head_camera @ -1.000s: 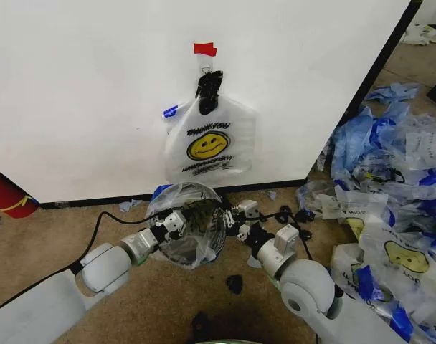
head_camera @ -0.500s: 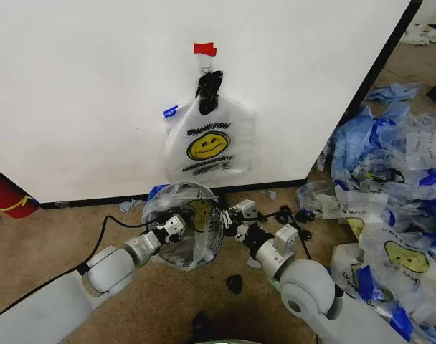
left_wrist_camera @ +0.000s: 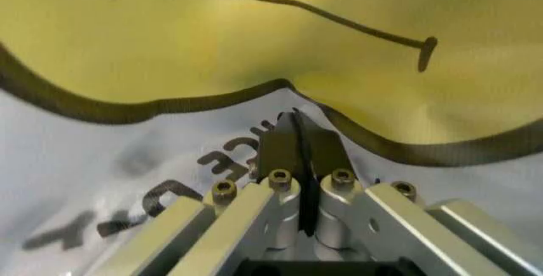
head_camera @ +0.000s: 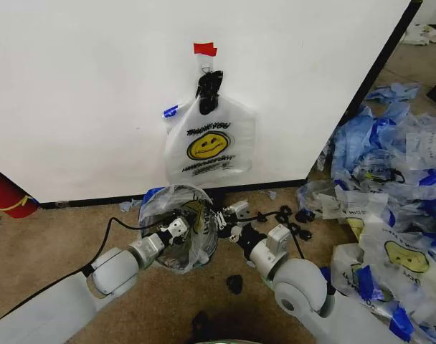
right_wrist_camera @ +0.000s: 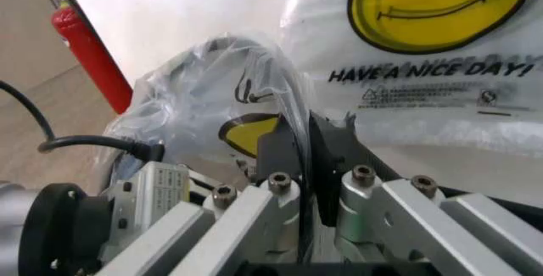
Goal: Pick up the garbage bag from the wall and place it over the trash bin.
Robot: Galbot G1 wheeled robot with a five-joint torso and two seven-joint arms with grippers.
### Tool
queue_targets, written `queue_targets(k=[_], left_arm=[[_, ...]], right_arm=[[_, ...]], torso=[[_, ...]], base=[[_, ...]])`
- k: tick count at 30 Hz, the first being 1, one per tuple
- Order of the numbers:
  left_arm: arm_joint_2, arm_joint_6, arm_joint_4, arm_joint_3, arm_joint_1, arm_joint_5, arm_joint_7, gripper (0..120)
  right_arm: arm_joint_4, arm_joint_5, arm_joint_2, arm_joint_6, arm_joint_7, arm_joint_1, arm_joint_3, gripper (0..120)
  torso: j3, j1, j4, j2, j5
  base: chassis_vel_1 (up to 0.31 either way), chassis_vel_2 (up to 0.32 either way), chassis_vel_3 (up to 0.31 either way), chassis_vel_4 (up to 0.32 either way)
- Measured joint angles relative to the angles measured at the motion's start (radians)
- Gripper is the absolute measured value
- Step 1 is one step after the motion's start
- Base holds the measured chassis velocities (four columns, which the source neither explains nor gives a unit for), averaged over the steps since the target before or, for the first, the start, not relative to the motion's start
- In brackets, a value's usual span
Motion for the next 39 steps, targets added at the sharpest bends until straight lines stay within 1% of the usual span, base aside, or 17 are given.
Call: queue_targets(k=[5, 14, 18, 21, 22, 29, 30, 35, 39], left_arm=[[0.0, 0.001, 0.0, -0.001, 0.012, 0.002, 0.0, 0], [0.013, 0.006, -0.014, -0.011, 0.018, 0.0, -0.003, 0], [0.017, 0.031, -0.04, 0.009, 0.014, -0.033, -0.016, 0], [0.012, 0.065, -0.047, 0.05, -0.002, -0.053, -0.04, 0], [0.012, 0.065, -0.047, 0.05, -0.002, -0.053, -0.04, 0], [-0.017, 0.19, -0.054, 0.122, -0.047, -0.09, -0.108, 0], [-0.017, 0.19, -0.054, 0.122, -0.047, -0.09, -0.108, 0], [-0.035, 0.292, -0.053, 0.174, -0.109, -0.103, -0.173, 0], [-0.047, 0.328, -0.04, 0.192, -0.138, -0.11, -0.198, 0]], right_arm=[[-0.013, -0.005, 0.005, -0.005, 0.0, 0.006, -0.021, 0], [-0.036, -0.015, 0.002, 0.0, -0.002, 0.01, -0.019, 0], [-0.051, -0.017, 0.008, 0.003, -0.007, 0.013, -0.026, 0], [-0.062, -0.017, 0.017, 0.003, -0.015, 0.021, -0.039, 0], [-0.062, -0.017, 0.017, 0.003, -0.015, 0.021, -0.039, 0], [-0.082, -0.043, 0.024, 0.017, -0.059, 0.035, -0.063, 0], [-0.082, -0.043, 0.024, 0.017, -0.059, 0.035, -0.063, 0], [-0.095, -0.07, 0.03, 0.03, -0.085, 0.04, -0.081, 0], [-0.094, -0.075, 0.033, 0.035, -0.094, 0.04, -0.087, 0]], torso=[[0.0, 0.0, 0.0001, 0.0, -0.0001], [0.0, 0.0, 0.0001, 0.0, 0.0], [0.0, 0.0, 0.0, 0.0, 0.0], [0.0, 0.0, 0.0, 0.0, 0.0001], [0.0, 0.0, 0.0, 0.0, 0.0001], [0.0, 0.0, 0.0001, 0.0, 0.0], [0.0, 0.0, 0.0001, 0.0, 0.0], [0.0, 0.0, 0.0, 0.0, 0.0001], [0.0, 0.0, 0.0, 0.0, 0.0001]], base=[[0.0, 0.0, 0.0, 0.0], [0.0, 0.0, 0.0, 0.0], [0.0, 0.0, 0.0, 0.0], [0.0, 0.0, 0.0, 0.0], [0.0, 0.0, 0.0, 0.0], [0.0, 0.0, 0.0, 0.0], [0.0, 0.0, 0.0, 0.0], [0.0, 0.0, 0.0, 0.0], [0.0, 0.0, 0.0, 0.0]])
